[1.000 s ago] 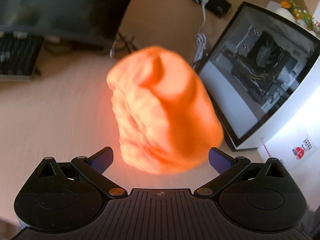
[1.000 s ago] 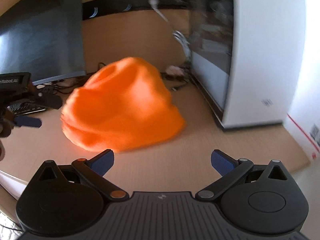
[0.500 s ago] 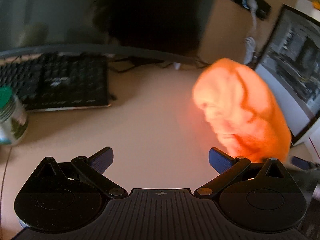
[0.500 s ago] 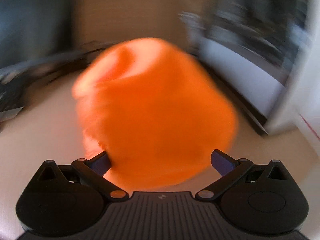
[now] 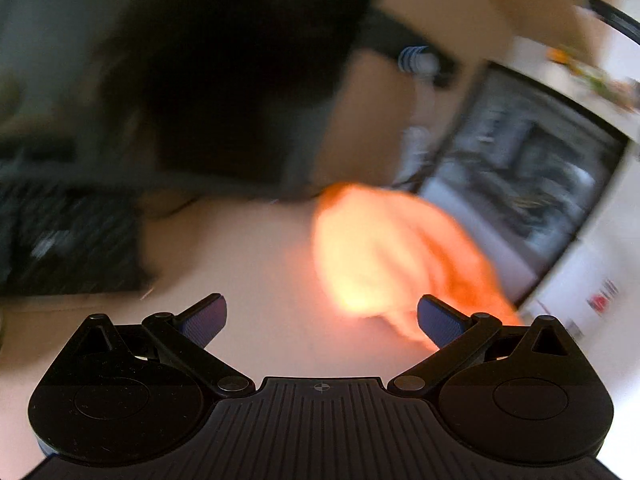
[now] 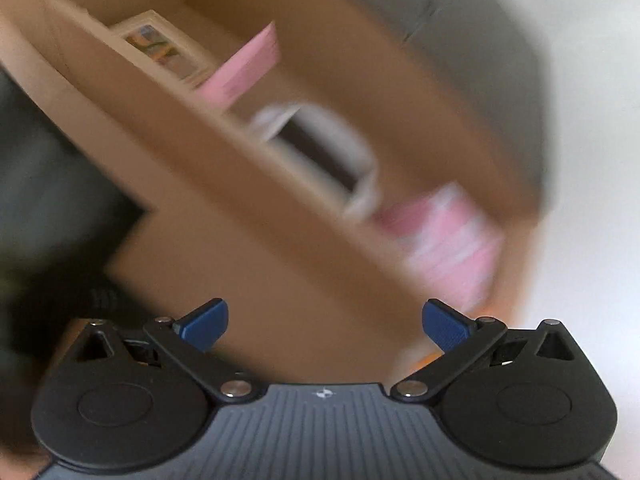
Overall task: Fold clothes
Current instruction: 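Grasp the orange costume with the left gripper and lift it up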
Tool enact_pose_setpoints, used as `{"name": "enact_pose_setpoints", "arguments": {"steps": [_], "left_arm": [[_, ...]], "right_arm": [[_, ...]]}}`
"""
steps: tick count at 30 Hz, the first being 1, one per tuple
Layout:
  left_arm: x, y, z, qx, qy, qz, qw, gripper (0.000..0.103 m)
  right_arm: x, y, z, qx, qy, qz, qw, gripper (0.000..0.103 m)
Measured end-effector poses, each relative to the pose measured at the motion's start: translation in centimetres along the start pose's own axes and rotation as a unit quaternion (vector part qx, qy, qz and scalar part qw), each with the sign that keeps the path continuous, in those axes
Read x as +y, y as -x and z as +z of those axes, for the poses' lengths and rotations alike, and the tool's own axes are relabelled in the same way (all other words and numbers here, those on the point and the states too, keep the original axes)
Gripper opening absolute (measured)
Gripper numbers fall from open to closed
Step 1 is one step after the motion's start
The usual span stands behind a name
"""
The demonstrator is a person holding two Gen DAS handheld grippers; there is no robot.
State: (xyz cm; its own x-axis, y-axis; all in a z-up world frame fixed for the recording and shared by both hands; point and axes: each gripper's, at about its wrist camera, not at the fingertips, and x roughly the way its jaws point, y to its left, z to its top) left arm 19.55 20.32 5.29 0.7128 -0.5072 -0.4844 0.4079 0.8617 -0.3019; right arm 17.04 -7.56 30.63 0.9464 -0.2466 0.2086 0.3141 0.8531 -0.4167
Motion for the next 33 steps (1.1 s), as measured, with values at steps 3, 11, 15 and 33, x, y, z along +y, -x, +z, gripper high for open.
{"name": "enact_pose_setpoints", "arguments": {"steps": [3,11,15,33], "left_arm": [[-4.4,-1.2,-1.1,-0.011,-0.117,0.026,0.9927,0.103],[-16.8,-9.1,-6.5,-0.055,-0.512,0.006,0.8574,0.103],[-20.3,-13.8,-9.8,-0.061,-0.63,-0.023,0.7739,0.103],[-24.2,-10.1,11.2,-0.113,-0.335,-0.076,0.9325,0.003]], "right_arm": [[-1.1,1.8,-3.8,0.044,-0.056,0.017,0.997,0.103],[-8.7,7.0,-9.3,0.105,-0.127,-0.058,0.985,0.103],[-9.7,9.3,-11.9,0.136,-0.095,-0.064,0.984,0.103],[-13.2,11.9,-15.7,0.15,-0.173,-0.054,0.972,0.103]]}}
